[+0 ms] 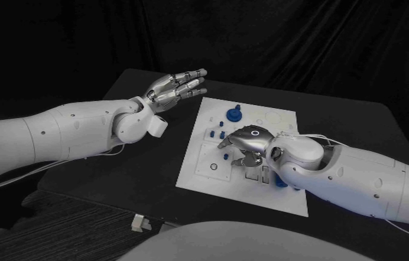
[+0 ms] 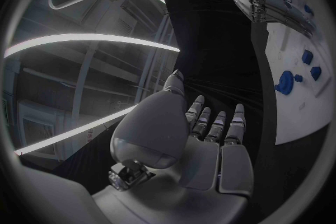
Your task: Assemble the parts on the task board
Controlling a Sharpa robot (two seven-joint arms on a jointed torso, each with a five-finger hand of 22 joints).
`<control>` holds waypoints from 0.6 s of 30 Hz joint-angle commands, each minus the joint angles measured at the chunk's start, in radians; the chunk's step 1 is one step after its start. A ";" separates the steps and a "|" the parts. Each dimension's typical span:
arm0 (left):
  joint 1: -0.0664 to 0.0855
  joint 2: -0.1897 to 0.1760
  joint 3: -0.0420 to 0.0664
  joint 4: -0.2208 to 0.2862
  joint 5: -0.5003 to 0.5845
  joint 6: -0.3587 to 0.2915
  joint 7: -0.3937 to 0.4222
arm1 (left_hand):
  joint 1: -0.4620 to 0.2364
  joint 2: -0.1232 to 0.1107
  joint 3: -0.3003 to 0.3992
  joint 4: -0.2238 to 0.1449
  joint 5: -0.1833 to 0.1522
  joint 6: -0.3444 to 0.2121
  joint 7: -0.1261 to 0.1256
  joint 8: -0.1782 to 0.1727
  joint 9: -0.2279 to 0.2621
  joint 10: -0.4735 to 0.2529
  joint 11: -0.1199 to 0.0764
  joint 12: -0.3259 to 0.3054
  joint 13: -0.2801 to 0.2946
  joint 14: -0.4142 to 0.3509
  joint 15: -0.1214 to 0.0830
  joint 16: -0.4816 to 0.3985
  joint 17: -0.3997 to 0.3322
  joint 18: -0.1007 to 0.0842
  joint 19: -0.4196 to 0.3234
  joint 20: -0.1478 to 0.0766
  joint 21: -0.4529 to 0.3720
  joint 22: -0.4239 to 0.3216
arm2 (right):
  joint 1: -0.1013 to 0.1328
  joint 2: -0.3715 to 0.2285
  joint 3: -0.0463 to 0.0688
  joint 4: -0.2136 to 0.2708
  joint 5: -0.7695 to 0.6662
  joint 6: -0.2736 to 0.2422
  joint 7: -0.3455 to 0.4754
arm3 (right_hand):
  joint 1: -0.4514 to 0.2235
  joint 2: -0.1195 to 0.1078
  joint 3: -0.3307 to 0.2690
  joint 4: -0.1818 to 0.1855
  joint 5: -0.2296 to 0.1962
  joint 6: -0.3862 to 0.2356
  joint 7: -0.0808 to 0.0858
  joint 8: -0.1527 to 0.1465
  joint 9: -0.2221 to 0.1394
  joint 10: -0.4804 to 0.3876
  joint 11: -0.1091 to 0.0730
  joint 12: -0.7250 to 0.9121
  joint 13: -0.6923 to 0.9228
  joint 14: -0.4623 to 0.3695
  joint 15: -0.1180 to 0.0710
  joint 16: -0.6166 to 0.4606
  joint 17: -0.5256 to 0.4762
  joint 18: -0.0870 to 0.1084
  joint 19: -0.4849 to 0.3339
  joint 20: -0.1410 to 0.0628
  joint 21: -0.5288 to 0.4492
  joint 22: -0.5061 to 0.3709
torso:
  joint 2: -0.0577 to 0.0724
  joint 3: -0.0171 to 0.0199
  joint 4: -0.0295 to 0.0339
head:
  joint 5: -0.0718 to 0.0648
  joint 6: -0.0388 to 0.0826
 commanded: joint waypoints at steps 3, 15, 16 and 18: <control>-0.002 -0.001 0.001 0.002 0.006 0.012 0.010 | 0.012 0.002 0.000 -0.009 0.005 0.009 -0.001 0.006 0.001 0.001 0.009 0.006 0.002 -0.002 0.006 0.007 0.002 0.009 0.011 0.005 0.006 0.010 | 0.047 -0.066 0.000 0.053 -0.003 -0.199 0.008 | 0.039 -0.016 -0.024 0.091 -0.009 0.043 0.010 0.019 0.003 -0.022 -0.014 0.045 0.002 0.000 -0.007 0.015 0.003 0.005 0.005 -0.010 -0.002 0.028 | -0.001 0.0007 -0.0007 | 0.003 0.000; -0.002 -0.003 0.001 0.003 0.007 0.006 0.014 | 0.012 0.002 -0.001 -0.009 0.006 0.013 0.000 0.007 0.002 0.002 0.009 0.007 0.002 -0.001 0.006 0.009 0.002 0.010 0.017 0.006 0.009 0.015 | 0.217 -0.261 0.000 0.145 0.084 -0.175 0.022 | 0.116 0.066 0.046 0.012 0.062 0.159 -0.008 0.060 0.019 0.100 -0.039 0.180 0.015 0.030 -0.031 0.055 0.034 -0.009 0.056 -0.032 0.106 0.061 | -0.001 0.0001 0.0016 | -0.011 0.000; -0.002 -0.003 0.001 0.003 0.007 0.006 0.014 | 0.012 0.002 -0.001 -0.010 0.006 0.013 0.000 0.007 0.002 0.002 0.009 0.007 0.002 -0.001 0.006 0.009 0.002 0.010 0.017 0.006 0.009 0.016 | 0.223 -0.273 0.000 0.144 0.090 -0.158 0.018 | 0.117 0.068 0.055 0.008 0.063 0.168 -0.007 0.062 0.020 0.115 -0.038 0.186 0.014 0.036 -0.032 0.061 0.039 -0.011 0.061 -0.035 0.122 0.063 | 0.000 -0.0002 0.0015 | -0.011 0.000; -0.002 -0.003 0.001 0.003 0.007 0.007 0.015 | 0.012 0.002 -0.001 -0.010 0.007 0.013 0.000 0.007 0.002 0.002 0.009 0.008 0.002 -0.001 0.007 0.009 0.002 0.010 0.019 0.006 0.010 0.017 | 0.230 -0.289 0.000 0.134 0.098 -0.118 0.004 | 0.097 0.056 0.095 0.007 0.003 0.179 -0.003 0.055 0.019 0.139 -0.033 0.185 0.003 0.047 -0.028 0.069 0.046 -0.014 0.067 -0.036 0.149 0.066 | 0.000 -0.0004 0.0018 | -0.011 0.000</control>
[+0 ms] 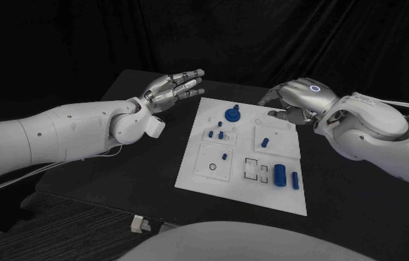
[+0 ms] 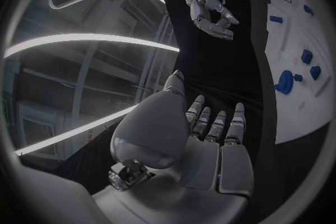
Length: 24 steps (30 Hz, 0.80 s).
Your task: Assemble the parts on the task board
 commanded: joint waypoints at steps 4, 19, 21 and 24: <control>-0.002 -0.001 0.001 0.004 0.006 0.008 0.015 | 0.009 -0.001 0.000 -0.005 0.009 0.005 0.000 0.003 0.001 -0.002 0.006 0.004 0.001 -0.001 0.007 0.006 0.001 0.010 0.008 0.002 0.007 0.002 | 0.000 -0.024 -0.001 -0.026 0.053 0.096 -0.028 | -0.082 -0.030 0.008 0.034 -0.101 -0.004 0.007 -0.019 -0.008 -0.009 0.001 -0.014 -0.015 0.024 0.007 0.019 0.014 -0.016 0.015 0.006 0.035 0.066 | -0.001 -0.0030 0.0006 | -0.007 0.000; -0.004 -0.004 0.001 0.006 0.006 0.009 0.017 | 0.010 -0.001 0.000 -0.006 0.011 0.007 0.000 0.004 0.001 -0.002 0.006 0.003 0.001 -0.001 0.008 0.006 0.001 0.010 0.010 0.003 0.008 0.003 | -0.096 0.021 -0.001 -0.124 0.058 0.150 -0.003 | -0.159 -0.044 -0.078 0.083 -0.116 -0.047 0.025 -0.062 -0.039 0.060 0.017 -0.016 -0.013 0.042 0.035 0.035 0.024 -0.021 0.036 0.031 0.048 0.069 | 0.002 0.0012 -0.0010 | -0.021 0.000; -0.004 -0.004 0.001 0.006 0.006 0.009 0.017 | 0.010 -0.001 0.000 -0.006 0.011 0.007 0.000 0.004 0.001 -0.002 0.006 0.003 0.001 -0.001 0.008 0.006 0.001 0.010 0.010 0.003 0.008 0.003 | -0.112 0.036 -0.001 -0.139 0.058 0.154 0.005 | -0.159 -0.043 -0.080 0.082 -0.117 -0.054 0.026 -0.065 -0.040 0.069 0.016 -0.018 -0.013 0.043 0.037 0.037 0.026 -0.022 0.037 0.033 0.049 0.069 | 0.002 0.0007 -0.0011 | -0.021 0.000; -0.004 -0.004 0.001 0.006 0.006 0.010 0.017 | 0.011 0.000 0.000 -0.006 0.013 0.006 0.000 0.004 0.001 -0.002 0.006 0.004 0.001 -0.001 0.008 0.006 0.001 0.010 0.011 0.003 0.008 0.003 | -0.127 0.053 -0.001 -0.155 0.058 0.157 0.014 | -0.159 -0.042 -0.082 0.082 -0.117 -0.060 0.025 -0.066 -0.040 0.077 0.016 -0.019 -0.013 0.042 0.038 0.036 0.025 -0.021 0.037 0.034 0.047 0.069 | 0.002 0.0009 -0.0016 | -0.022 0.000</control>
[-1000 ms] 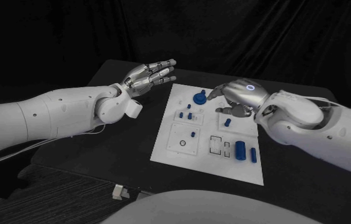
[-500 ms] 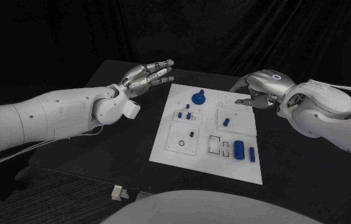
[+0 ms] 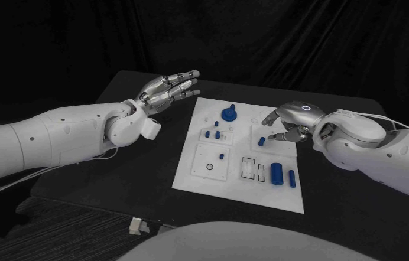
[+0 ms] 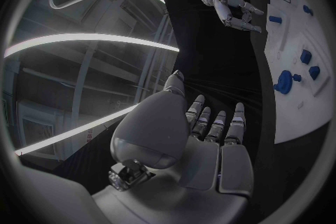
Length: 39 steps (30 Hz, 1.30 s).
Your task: Assemble the parts on the task board
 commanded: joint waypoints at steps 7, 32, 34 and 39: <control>-0.002 -0.001 0.001 0.004 0.006 0.010 0.016 | 0.011 0.000 0.000 -0.007 0.006 0.005 -0.001 0.003 0.001 -0.002 0.006 0.004 0.001 -0.001 0.008 0.006 0.001 0.010 0.007 0.000 0.004 0.001 | -0.032 0.041 0.001 -0.037 0.002 0.038 0.027 | -0.009 0.009 -0.008 -0.006 0.002 -0.007 0.009 0.000 0.000 0.039 -0.003 -0.006 0.001 0.002 0.008 0.007 0.002 -0.011 0.005 0.008 0.002 0.069 | 0.000 -0.0009 0.0010 | -0.003 0.000; -0.009 -0.003 0.001 0.003 0.006 0.017 0.011 | 0.014 0.001 0.001 -0.009 0.009 0.007 0.000 0.004 0.001 -0.001 0.008 0.006 0.002 0.000 0.009 0.008 0.001 0.010 0.012 0.001 0.006 0.007 | -0.063 0.079 0.001 -0.068 0.002 0.078 0.004 | 0.052 0.034 0.068 -0.078 0.159 0.133 0.005 0.052 0.024 0.111 -0.001 -0.078 -0.003 -0.005 0.009 0.009 -0.003 -0.010 0.003 0.007 -0.006 0.071 | 0.000 -0.0007 0.0007 | -0.004 0.000; -0.010 -0.003 0.001 0.003 0.006 0.018 0.011 | 0.014 0.001 0.002 -0.010 0.009 0.007 0.001 0.004 0.001 -0.001 0.009 0.006 0.002 0.000 0.009 0.008 0.001 0.010 0.013 0.001 0.007 0.008 | -0.064 0.079 0.001 -0.067 0.002 0.076 0.002 | 0.053 0.034 0.073 -0.080 0.159 0.136 0.005 0.053 0.025 0.116 -0.002 -0.080 -0.003 -0.006 0.008 0.009 -0.004 -0.010 0.003 0.007 -0.005 0.071 | 0.000 -0.0003 0.0011 | -0.006 0.000; -0.012 -0.003 0.001 0.002 0.006 0.021 0.008 | 0.015 0.001 0.002 -0.011 0.010 0.008 0.002 0.004 0.001 0.000 0.010 0.007 0.002 0.000 0.009 0.009 0.002 0.010 0.016 0.001 0.008 0.012 | -0.064 0.079 0.001 -0.067 0.002 0.062 0.000 | 0.059 0.031 0.091 -0.088 0.163 0.139 0.009 0.050 0.027 0.130 -0.004 -0.087 -0.003 -0.008 0.006 0.008 -0.005 -0.009 0.000 0.005 -0.008 0.071 | 0.000 -0.0008 0.0009 | -0.007 0.000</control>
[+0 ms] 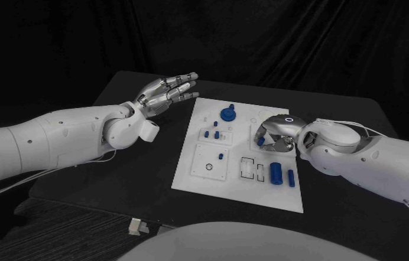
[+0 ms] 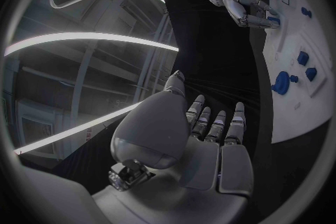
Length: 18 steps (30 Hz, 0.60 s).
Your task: Assemble the parts on the task board
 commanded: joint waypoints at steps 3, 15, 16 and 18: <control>-0.003 0.001 0.001 0.001 0.006 0.016 0.008 | 0.012 -0.002 -0.001 -0.009 0.007 0.007 0.002 0.004 0.001 0.000 0.010 0.007 0.001 0.001 0.010 0.006 0.001 0.010 0.011 0.002 0.005 0.005 | -0.003 -0.001 0.000 0.000 -0.002 -0.013 -0.020 | 0.012 -0.001 0.011 -0.002 0.006 0.001 0.005 0.002 0.002 0.009 0.000 -0.006 -0.001 -0.007 0.000 0.003 -0.002 -0.010 -0.003 0.001 -0.003 0.071 | 0.000 -0.0002 -0.0006 | 0.001 0.000; -0.008 0.003 0.001 -0.001 0.006 0.020 0.006 | 0.021 0.000 0.003 -0.019 0.021 0.005 0.004 0.004 0.001 0.001 0.012 0.008 0.001 0.002 0.013 0.010 0.002 0.009 0.021 0.003 0.010 0.010 | -0.003 -0.003 0.000 0.005 -0.002 -0.069 -0.019 | 0.054 0.008 0.074 -0.052 -0.005 0.071 -0.007 0.033 0.032 0.109 -0.023 0.007 0.007 -0.010 -0.019 0.000 -0.006 -0.009 -0.009 -0.015 0.010 0.073 | 0.000 -0.0003 -0.0001 | 0.003 0.000; -0.009 0.003 0.001 -0.001 0.006 0.020 0.006 | 0.023 0.000 0.004 -0.022 0.025 0.005 0.004 0.004 0.001 0.001 0.012 0.008 0.001 0.002 0.013 0.010 0.002 0.008 0.023 0.003 0.011 0.010 | -0.003 -0.003 0.000 0.006 -0.002 -0.074 -0.018 | 0.056 0.008 0.076 -0.055 -0.006 0.074 -0.008 0.034 0.035 0.114 -0.024 0.007 0.007 -0.010 -0.020 -0.001 -0.006 -0.008 -0.010 -0.016 0.010 0.073 | 0.000 -0.0003 -0.0002 | 0.003 0.000; -0.009 0.003 0.001 -0.002 0.006 0.020 0.005 | 0.025 0.000 0.005 -0.025 0.030 0.005 0.004 0.004 0.001 0.001 0.013 0.008 0.001 0.002 0.014 0.011 0.002 0.008 0.024 0.003 0.011 0.010 | -0.003 -0.006 0.000 0.010 -0.002 -0.085 -0.014 | 0.060 0.008 0.080 -0.062 -0.008 0.078 -0.009 0.036 0.039 0.122 -0.026 0.007 0.007 -0.010 -0.022 -0.001 -0.006 -0.009 -0.010 -0.019 0.016 0.073 | 0.000 -0.0002 -0.0001 | 0.004 0.000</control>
